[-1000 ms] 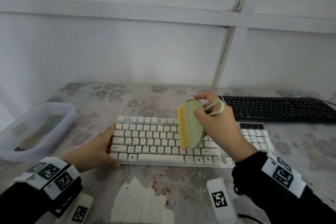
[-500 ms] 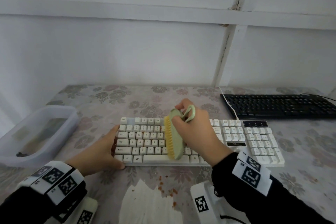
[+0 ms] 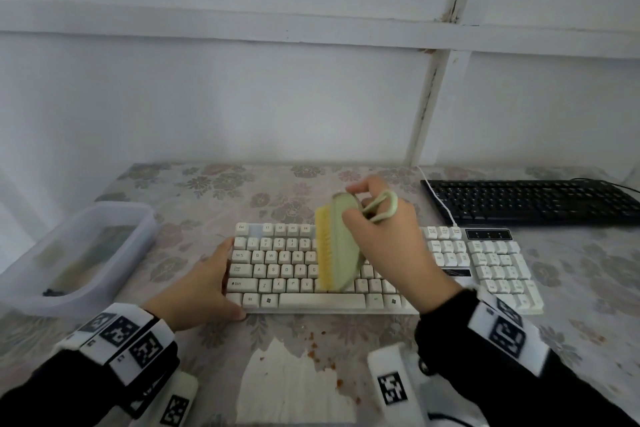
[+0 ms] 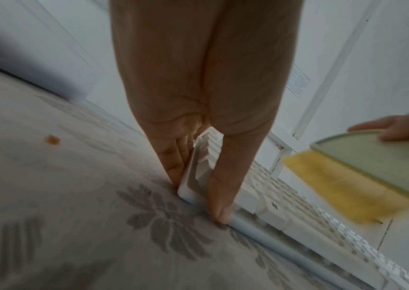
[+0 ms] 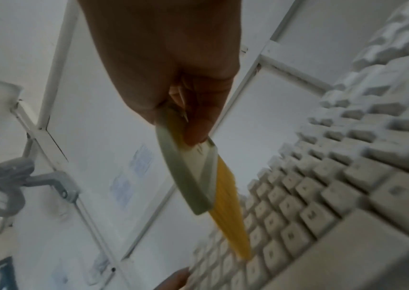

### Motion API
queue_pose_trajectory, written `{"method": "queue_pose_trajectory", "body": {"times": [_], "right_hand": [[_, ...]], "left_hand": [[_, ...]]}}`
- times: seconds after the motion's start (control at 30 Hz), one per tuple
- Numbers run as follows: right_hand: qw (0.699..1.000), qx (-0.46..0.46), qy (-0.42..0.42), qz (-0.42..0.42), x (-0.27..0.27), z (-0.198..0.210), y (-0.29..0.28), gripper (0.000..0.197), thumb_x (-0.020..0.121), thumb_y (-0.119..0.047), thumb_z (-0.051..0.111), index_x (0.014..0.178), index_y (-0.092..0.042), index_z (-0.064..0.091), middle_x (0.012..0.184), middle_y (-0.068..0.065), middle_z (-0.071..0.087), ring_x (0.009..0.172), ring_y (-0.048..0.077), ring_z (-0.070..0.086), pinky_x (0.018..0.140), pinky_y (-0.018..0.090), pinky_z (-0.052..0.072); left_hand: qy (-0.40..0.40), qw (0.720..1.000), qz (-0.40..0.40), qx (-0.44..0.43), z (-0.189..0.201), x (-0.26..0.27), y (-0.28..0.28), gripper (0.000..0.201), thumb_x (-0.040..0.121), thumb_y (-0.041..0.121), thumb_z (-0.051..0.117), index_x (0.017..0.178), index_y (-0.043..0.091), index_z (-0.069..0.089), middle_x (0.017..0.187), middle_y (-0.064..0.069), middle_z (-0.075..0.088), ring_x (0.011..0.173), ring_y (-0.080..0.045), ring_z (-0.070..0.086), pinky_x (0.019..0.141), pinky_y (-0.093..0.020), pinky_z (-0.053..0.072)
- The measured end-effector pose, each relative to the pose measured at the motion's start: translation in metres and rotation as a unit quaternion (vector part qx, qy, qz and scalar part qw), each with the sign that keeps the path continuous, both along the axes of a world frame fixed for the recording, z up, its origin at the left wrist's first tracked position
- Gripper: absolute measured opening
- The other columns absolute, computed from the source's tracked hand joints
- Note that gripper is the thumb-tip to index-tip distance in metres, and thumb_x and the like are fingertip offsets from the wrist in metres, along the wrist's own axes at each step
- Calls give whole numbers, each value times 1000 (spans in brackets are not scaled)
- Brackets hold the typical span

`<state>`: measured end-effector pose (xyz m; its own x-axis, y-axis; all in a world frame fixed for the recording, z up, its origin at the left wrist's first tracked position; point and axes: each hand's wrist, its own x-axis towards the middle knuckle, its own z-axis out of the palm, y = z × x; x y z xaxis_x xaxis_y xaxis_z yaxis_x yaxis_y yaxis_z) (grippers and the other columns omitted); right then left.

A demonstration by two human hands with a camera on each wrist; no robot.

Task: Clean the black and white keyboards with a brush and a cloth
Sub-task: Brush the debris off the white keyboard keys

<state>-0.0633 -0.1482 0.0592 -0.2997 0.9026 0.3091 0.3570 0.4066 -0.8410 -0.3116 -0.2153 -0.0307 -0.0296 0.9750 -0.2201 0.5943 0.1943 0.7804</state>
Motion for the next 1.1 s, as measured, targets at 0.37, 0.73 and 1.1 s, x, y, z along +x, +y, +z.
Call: {"method": "queue_pose_trajectory", "body": {"times": [0.37, 0.73, 1.1], "right_hand": [[994, -15, -106, 28, -4, -27, -8, 7, 89, -12, 50, 94, -13, 56, 56, -3, 47, 45, 8, 37, 40, 17, 29], [999, 24, -18, -35, -2, 17, 12, 8, 89, -11, 53, 96, -12, 57, 73, -3, 57, 55, 2, 48, 39, 8, 35], [988, -17, -137, 65, -6, -20, -13, 5, 87, -11, 52, 89, -13, 56, 54, -7, 45, 40, 5, 38, 39, 15, 29]], "left_hand": [[1, 1000, 12, -12, 1, 1, 2, 106, 57, 4, 81, 138, 38, 20, 121, 12, 58, 110, -7, 57, 96, -33, 49], [17, 1000, 5, -14, -4, -2, 4, 111, 54, 14, 82, 142, 38, 18, 124, 15, 56, 114, -6, 55, 101, -38, 47], [14, 1000, 9, -13, -3, -1, 5, 106, 59, 8, 82, 135, 44, 17, 120, 16, 56, 110, -5, 56, 97, -33, 49]]}}
